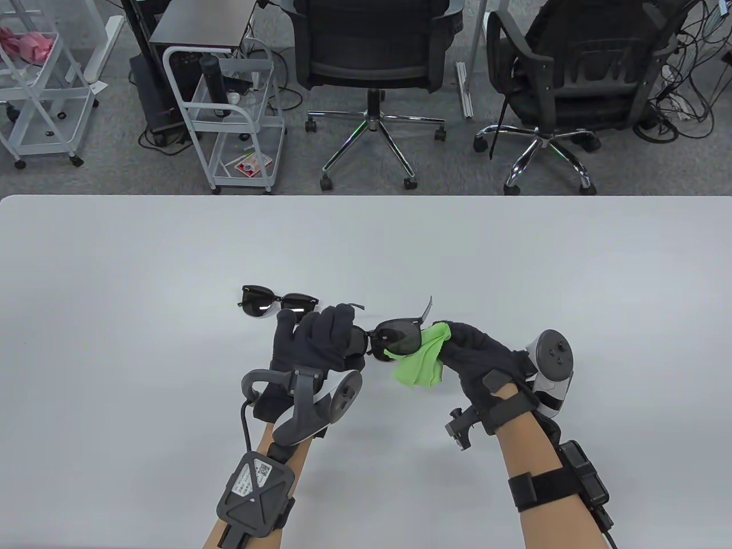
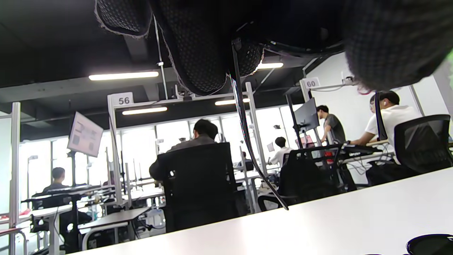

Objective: Dust sunglasses

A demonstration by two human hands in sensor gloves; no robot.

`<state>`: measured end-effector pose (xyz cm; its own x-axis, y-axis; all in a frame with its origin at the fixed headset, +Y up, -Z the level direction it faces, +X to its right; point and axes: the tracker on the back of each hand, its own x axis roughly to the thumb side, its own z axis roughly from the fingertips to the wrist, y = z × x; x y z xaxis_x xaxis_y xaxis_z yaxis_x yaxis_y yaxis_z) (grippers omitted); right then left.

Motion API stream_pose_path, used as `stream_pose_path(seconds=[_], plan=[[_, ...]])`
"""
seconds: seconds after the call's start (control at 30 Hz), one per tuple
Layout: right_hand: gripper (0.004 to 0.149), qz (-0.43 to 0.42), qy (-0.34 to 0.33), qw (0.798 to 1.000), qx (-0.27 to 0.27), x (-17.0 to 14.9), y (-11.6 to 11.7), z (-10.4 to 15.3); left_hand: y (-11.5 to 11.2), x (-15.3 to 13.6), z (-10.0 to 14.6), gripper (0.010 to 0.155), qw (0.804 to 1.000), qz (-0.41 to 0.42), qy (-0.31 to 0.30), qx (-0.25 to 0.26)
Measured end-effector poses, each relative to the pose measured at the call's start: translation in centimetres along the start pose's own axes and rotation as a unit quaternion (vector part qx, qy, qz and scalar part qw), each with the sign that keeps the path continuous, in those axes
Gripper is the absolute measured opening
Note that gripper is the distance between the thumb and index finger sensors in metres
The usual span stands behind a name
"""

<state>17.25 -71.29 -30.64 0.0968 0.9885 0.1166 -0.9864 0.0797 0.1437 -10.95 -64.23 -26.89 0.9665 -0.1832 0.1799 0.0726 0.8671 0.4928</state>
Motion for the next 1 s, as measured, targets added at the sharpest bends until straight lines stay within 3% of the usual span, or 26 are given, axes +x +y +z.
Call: stream_pose_path(seconds=[0.13, 0.23, 0.4, 0.63, 0.73, 0.8, 1.0], plan=[[0.041, -0.025, 0.001, 1.000, 0.016, -0.1, 0.2, 0.0, 0.1, 0.4, 0.0, 0.092, 0.999, -0.033, -0.008, 0.006], [0.040, -0.031, 0.000, 0.999, 0.028, 0.0, 0.4, 0.0, 0.0, 0.1, -0.1, 0.092, 0.998, -0.064, 0.024, 0.007], [0.040, -0.024, -0.002, 0.999, 0.049, -0.1, 0.8, -0.2, -0.2, 0.1, -0.1, 0.092, 0.998, -0.057, 0.014, 0.003], [0.040, -0.028, 0.013, 1.000, 0.007, -0.3, 0.6, 0.1, -0.2, 0.3, -0.1, 0.092, 0.999, -0.046, 0.007, 0.013], [0.040, -0.016, 0.010, 0.999, -0.044, 0.0, 0.4, 0.4, 0.1, 0.2, -0.1, 0.091, 0.999, -0.040, 0.024, 0.024], [0.041, -0.035, 0.001, 0.999, 0.002, 0.1, 0.6, 0.2, 0.0, 0.3, 0.0, 0.091, 0.999, -0.042, 0.013, 0.018], [0.041, -0.039, 0.013, 0.998, 0.040, -0.2, 1.4, 0.0, 0.3, 1.2, 0.1, 0.091, 0.998, -0.055, -0.004, 0.029]])
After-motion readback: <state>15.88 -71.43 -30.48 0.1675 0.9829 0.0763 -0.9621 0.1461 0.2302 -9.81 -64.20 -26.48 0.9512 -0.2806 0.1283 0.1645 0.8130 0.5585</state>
